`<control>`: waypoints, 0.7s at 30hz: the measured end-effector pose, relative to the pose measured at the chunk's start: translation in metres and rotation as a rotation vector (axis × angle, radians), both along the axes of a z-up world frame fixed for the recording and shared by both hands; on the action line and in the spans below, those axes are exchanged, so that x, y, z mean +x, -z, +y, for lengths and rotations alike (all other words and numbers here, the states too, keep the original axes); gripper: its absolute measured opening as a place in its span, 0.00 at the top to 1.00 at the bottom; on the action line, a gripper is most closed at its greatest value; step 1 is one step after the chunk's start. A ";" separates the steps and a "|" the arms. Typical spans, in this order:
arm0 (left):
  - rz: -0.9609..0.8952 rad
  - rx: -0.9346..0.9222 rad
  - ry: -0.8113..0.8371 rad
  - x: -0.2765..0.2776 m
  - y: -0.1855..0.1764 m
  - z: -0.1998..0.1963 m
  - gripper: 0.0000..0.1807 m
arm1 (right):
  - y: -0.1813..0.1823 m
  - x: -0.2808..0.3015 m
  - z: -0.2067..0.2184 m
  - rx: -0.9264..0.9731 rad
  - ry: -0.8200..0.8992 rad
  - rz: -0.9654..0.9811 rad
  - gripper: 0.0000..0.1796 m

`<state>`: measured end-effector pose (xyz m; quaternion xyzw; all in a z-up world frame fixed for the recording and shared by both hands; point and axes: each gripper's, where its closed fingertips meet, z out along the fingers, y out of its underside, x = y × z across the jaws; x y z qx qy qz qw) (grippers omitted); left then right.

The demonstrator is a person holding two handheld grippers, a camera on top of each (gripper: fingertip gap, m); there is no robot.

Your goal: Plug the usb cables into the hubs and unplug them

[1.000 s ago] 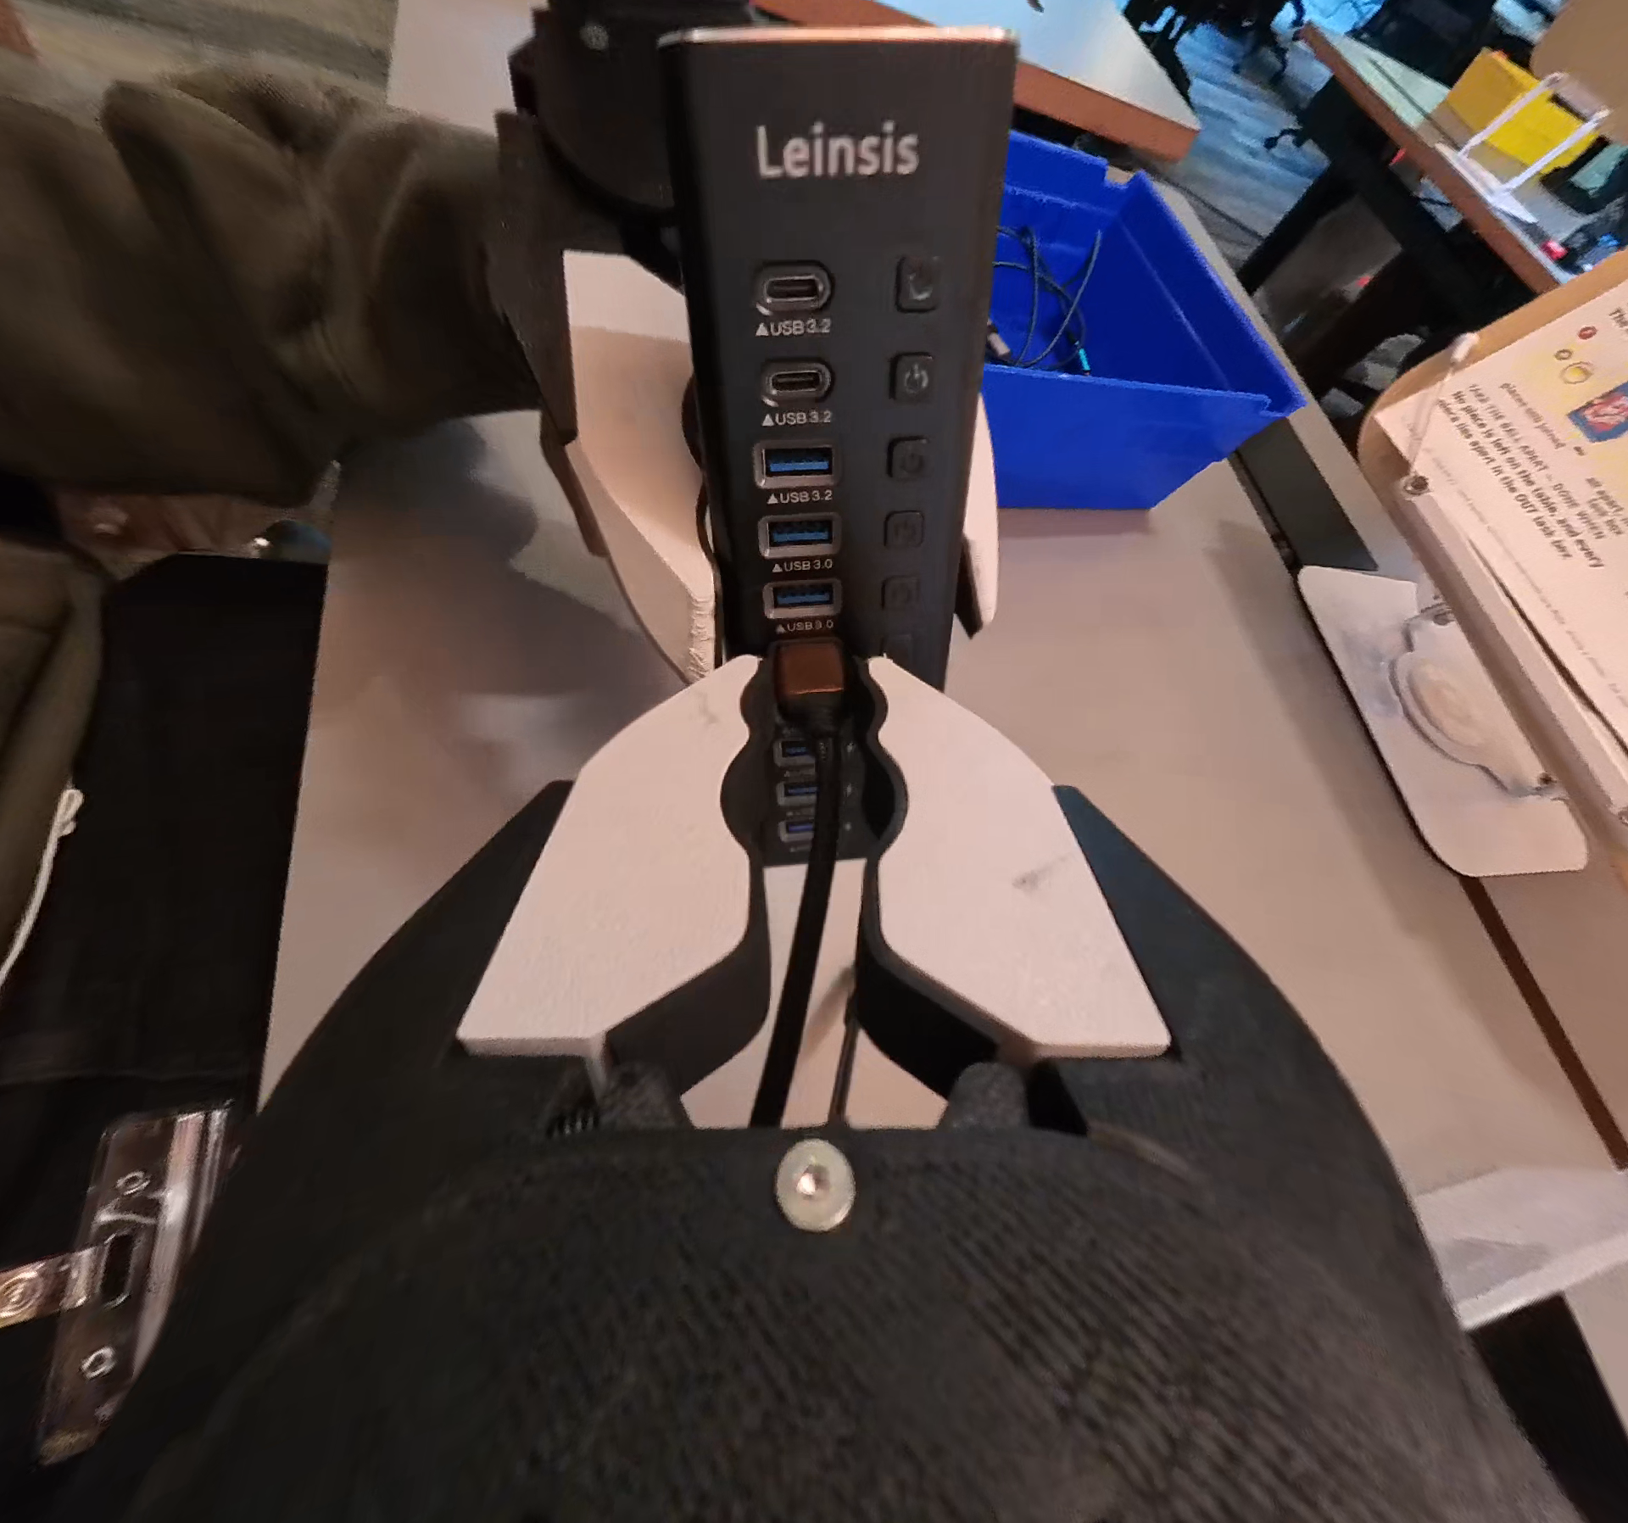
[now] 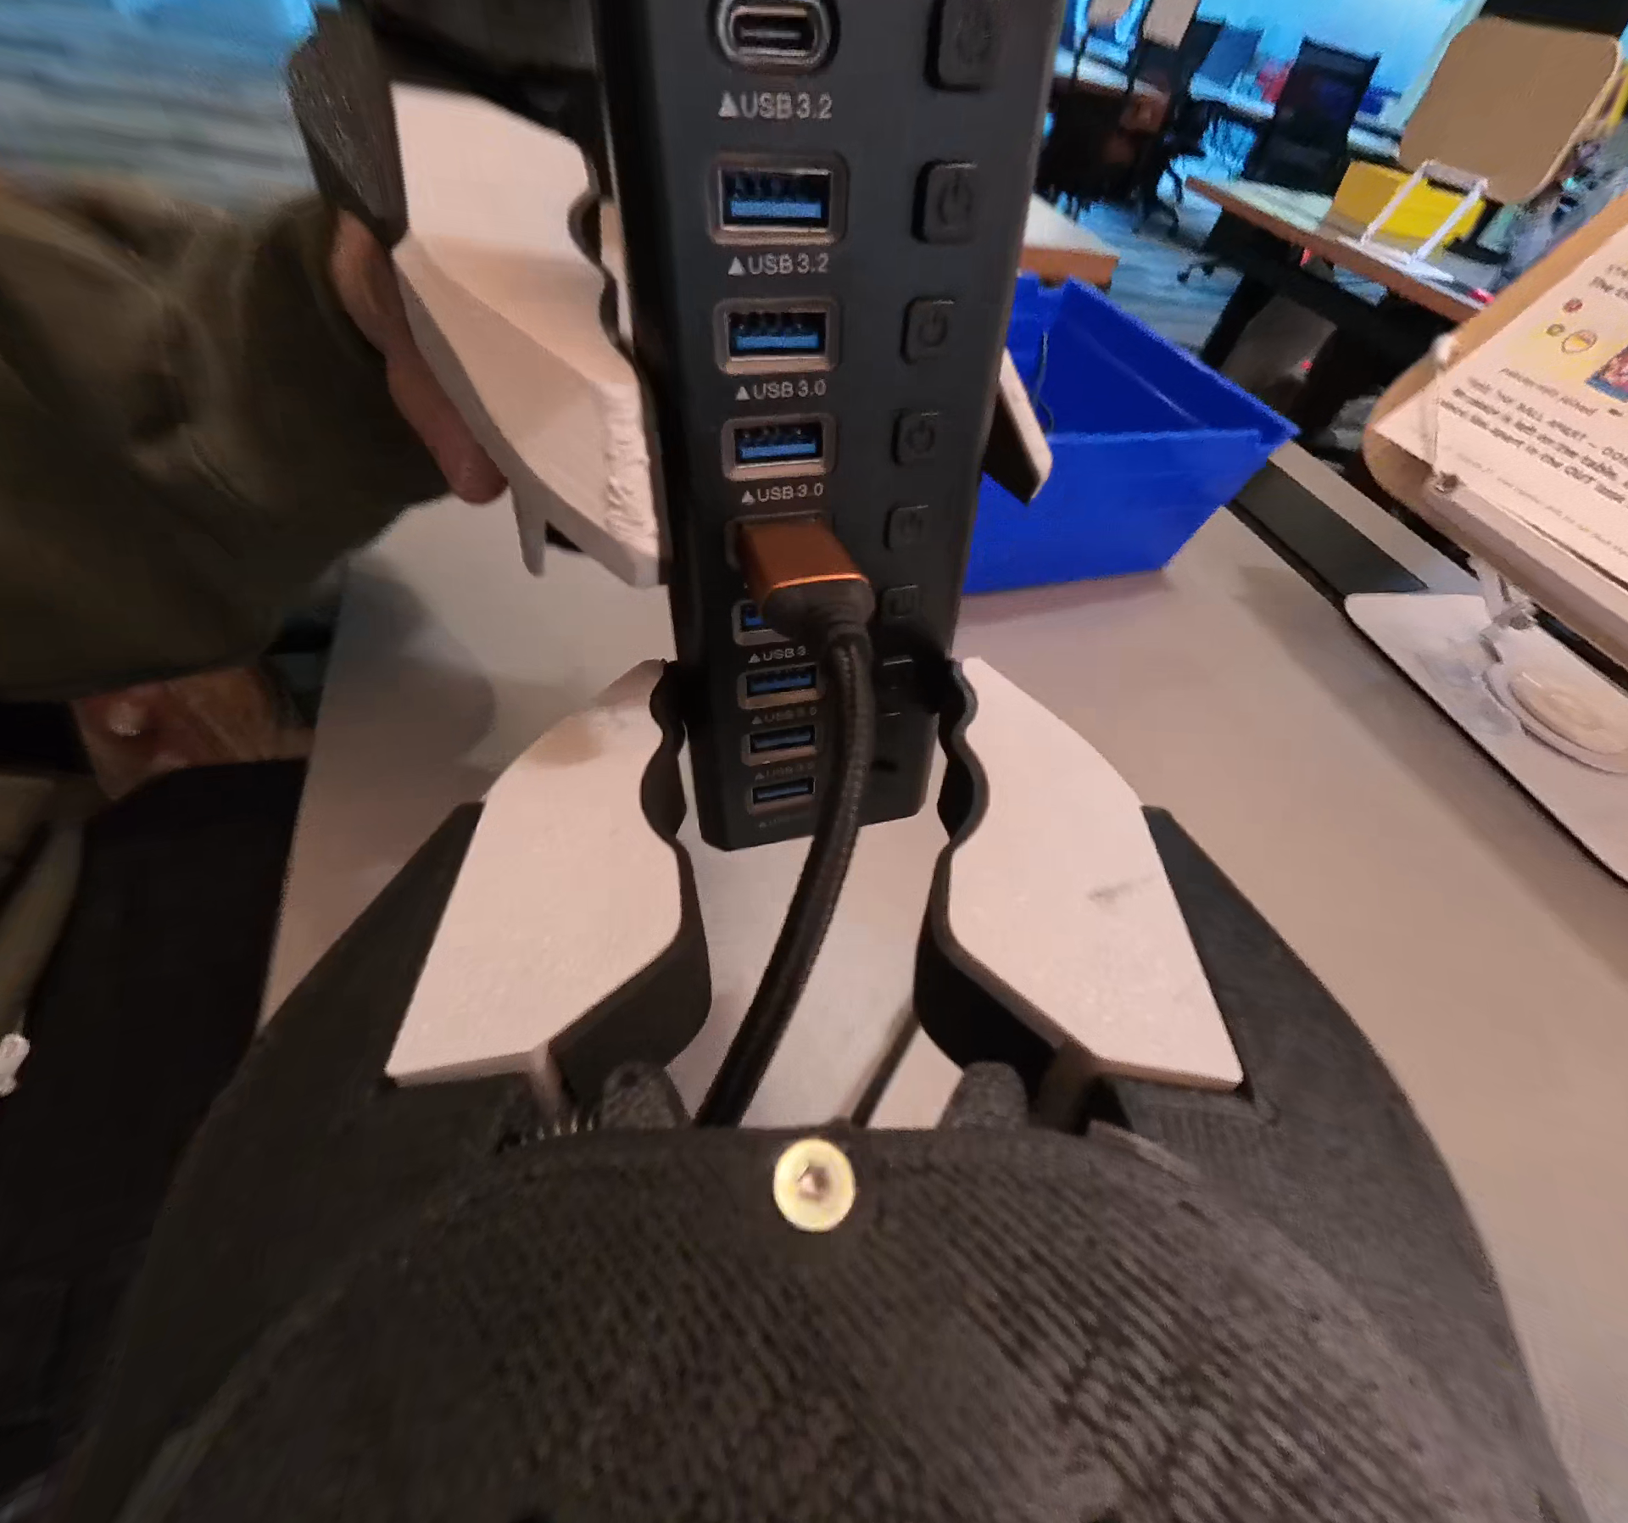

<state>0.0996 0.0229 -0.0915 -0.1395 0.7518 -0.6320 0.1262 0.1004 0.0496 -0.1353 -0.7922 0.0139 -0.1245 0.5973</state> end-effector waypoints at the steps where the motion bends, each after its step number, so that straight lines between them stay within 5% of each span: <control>1: -0.033 -0.036 0.028 -0.004 -0.005 -0.001 0.66 | -0.005 -0.005 0.002 0.045 -0.029 0.023 0.68; 6: -0.065 -0.073 0.166 -0.022 -0.005 -0.002 0.65 | -0.010 -0.018 0.005 0.056 -0.070 -0.030 0.68; 21: -0.102 -0.071 0.197 -0.021 0.005 -0.004 0.67 | -0.014 -0.018 -0.004 0.034 -0.078 -0.017 0.68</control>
